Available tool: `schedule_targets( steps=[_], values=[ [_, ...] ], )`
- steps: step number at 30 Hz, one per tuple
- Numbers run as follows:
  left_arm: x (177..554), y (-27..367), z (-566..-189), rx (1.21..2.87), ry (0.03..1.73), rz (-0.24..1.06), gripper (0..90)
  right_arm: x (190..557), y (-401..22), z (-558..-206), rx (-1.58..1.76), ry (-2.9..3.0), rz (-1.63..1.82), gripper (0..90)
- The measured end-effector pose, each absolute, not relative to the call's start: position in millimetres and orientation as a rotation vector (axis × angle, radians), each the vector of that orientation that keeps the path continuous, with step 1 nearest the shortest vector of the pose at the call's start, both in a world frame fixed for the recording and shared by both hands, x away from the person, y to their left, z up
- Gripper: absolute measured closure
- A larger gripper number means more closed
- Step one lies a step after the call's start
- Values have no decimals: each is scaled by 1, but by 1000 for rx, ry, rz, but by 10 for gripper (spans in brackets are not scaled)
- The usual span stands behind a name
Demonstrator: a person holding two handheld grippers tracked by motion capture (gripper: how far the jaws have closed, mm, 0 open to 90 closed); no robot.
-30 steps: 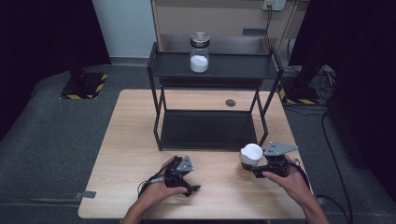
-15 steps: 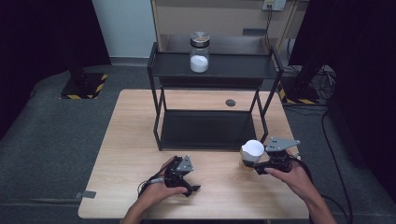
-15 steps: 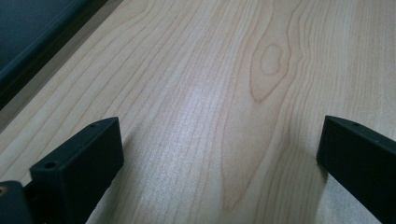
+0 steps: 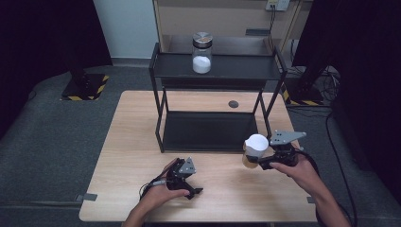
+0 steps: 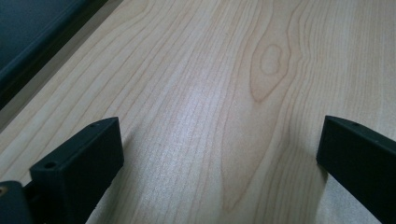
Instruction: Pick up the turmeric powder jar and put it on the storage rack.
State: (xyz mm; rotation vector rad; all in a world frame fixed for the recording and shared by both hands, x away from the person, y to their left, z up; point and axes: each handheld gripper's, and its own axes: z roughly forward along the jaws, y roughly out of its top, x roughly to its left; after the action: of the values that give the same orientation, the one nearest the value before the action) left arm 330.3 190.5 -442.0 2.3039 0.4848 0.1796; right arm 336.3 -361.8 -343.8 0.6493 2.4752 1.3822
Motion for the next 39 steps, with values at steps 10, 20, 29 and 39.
schedule_targets(
  steps=[10, 20, 29, 39],
  values=[
    [330, 190, -442, 2304, 485, 180, 0, 349, -358, -311, 611, 2489, 1400, 314],
    [330, 190, -442, 2304, 488, 181, 0, 362, -351, -278, 579, 2490, 1407, 314],
    [329, 190, -442, 2303, 491, 182, 0, 370, -345, -250, 585, 2480, 1407, 314],
    [329, 190, -442, 2299, 494, 181, 0, 380, -336, -217, 594, 2492, 1379, 314]
  ],
)
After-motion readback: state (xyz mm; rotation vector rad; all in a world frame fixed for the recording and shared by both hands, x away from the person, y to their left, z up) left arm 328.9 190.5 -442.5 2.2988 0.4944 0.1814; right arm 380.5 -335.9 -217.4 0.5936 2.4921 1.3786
